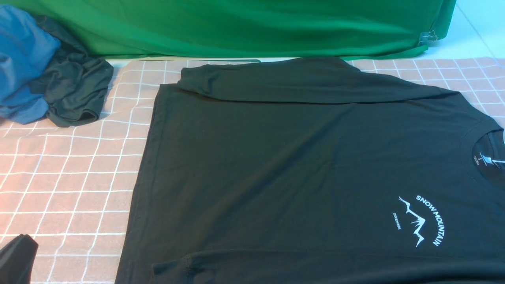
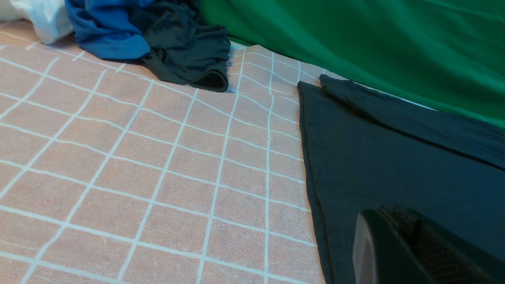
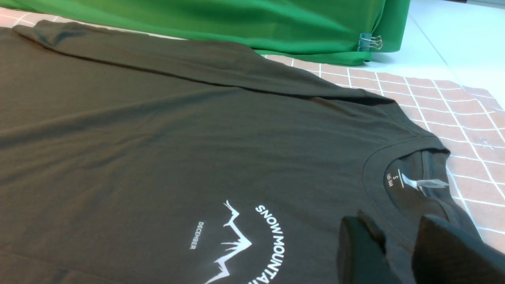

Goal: Fold a long-sleeved shirt over a pink coffee tablecloth.
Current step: 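Grasp the left edge of the dark T-shirt lying flat on the table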

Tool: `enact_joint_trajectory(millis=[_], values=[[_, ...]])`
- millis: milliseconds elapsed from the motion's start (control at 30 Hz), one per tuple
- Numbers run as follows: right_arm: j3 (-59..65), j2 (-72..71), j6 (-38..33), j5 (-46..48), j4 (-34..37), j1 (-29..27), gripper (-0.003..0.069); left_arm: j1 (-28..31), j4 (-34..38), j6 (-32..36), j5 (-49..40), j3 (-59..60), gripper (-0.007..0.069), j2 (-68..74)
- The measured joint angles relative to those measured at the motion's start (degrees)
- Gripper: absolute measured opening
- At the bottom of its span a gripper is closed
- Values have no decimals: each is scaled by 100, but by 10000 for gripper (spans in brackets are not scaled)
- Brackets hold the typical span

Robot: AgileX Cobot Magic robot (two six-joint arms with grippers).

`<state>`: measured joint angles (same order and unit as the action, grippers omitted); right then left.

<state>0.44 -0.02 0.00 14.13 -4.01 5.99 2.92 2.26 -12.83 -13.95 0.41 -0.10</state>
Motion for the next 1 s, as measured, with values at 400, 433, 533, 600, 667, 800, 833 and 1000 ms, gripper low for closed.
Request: enact_joint_trajectory(millis=[400,433,533,600,667,800,833,1000], values=[[0,0,0,0,0,0,247,0,-131,0,167,0,47,0],[0,0,0,0,0,0,247,0,143,-36,428,0,47,0],[0,0,0,0,0,0,247,0,1189,-278,1015,0,47,0],[0,0,0,0,0,0,247,0,1687,-355,1470,0,47,0],[0,0,0,0,0,0,247,0,2071,-501,1979,0,47,0],[0,0,0,0,0,0,247,0,2334,-1239,3078,0,47,0],[0,0,0,-6,0,0,247,0,2341,-1519,3346,0,47,0],[0,0,0,-31,0,0,247,0,1569,-3301,3743,-251,47,10]])
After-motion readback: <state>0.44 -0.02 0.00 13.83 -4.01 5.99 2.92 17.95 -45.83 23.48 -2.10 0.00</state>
